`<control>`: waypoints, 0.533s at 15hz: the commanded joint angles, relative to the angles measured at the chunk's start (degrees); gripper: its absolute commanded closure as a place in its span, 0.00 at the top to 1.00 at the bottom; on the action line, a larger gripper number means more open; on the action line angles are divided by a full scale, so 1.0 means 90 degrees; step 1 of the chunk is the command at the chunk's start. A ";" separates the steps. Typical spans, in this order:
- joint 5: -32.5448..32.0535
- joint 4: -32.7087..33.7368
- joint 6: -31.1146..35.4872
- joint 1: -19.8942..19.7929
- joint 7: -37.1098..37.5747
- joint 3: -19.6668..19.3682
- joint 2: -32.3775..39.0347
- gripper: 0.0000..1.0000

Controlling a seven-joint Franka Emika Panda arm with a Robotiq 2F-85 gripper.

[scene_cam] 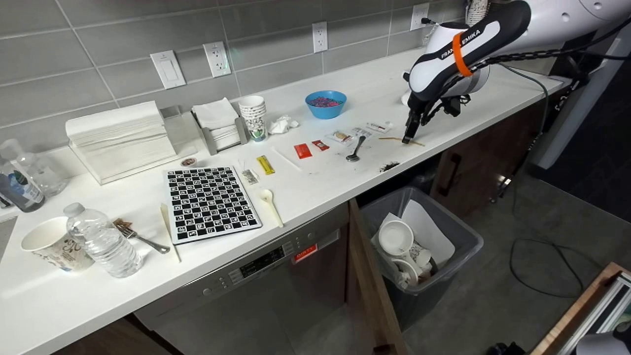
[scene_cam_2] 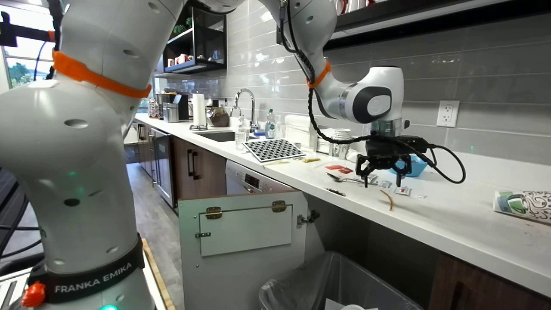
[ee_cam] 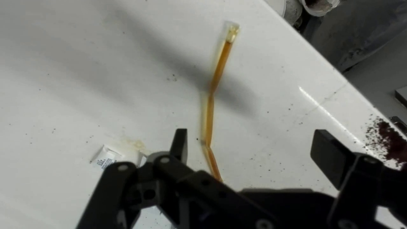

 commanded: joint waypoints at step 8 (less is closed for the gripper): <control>0.0146 0.0216 0.0805 -0.0464 -0.0297 0.0511 0.0556 0.80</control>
